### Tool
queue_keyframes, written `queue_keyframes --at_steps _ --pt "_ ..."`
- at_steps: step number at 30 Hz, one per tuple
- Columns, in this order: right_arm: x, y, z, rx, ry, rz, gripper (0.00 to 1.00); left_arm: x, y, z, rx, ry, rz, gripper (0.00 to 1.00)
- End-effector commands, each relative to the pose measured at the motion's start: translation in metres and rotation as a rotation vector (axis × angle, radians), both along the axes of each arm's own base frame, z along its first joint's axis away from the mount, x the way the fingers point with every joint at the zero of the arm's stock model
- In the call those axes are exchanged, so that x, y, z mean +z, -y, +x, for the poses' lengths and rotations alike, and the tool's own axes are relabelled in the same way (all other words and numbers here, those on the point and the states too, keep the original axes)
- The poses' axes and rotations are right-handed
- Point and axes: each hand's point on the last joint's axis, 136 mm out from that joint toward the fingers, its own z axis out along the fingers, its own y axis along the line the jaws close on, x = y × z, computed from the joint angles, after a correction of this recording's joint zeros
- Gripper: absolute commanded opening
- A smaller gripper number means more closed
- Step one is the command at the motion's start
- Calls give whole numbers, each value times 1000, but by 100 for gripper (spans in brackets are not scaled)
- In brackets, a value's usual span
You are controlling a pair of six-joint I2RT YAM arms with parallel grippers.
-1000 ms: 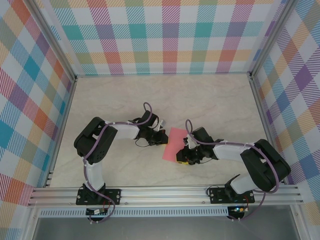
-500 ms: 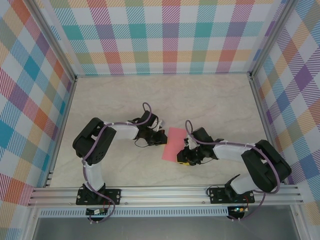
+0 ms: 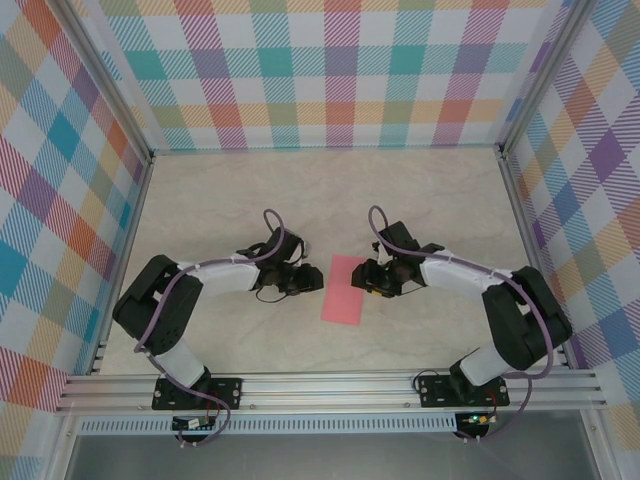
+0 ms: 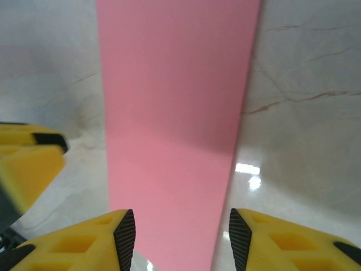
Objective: Fold a paper plane with a square sheet of paper (pick it up from the middle)
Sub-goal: Fold the square sheet of paper in half at the center of the table.
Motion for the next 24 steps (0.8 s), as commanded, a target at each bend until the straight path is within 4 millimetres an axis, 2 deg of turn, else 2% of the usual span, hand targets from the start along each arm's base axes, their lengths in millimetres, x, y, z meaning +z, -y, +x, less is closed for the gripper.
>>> queue_keyframes --at_steps 1,6,12,18,21,24 --pt "-5 5 6 -1 -11 -63 49 7 -2 0 38 5 -39 38" --pt "-11 -2 11 3 -19 -48 43 4 7 1 14 -44 -100 40" --pt "-18 -6 14 10 -33 -45 42 -3 15 4 3 -87 -127 41" --pt "-25 -9 16 19 -46 -45 35 -13 12 3 2 -110 -88 42" --pt "-23 -6 16 12 -41 -59 36 -13 14 3 -2 -113 -94 42" --pt "-14 -8 18 19 -15 -36 36 -12 16 2 -15 -121 -103 42"
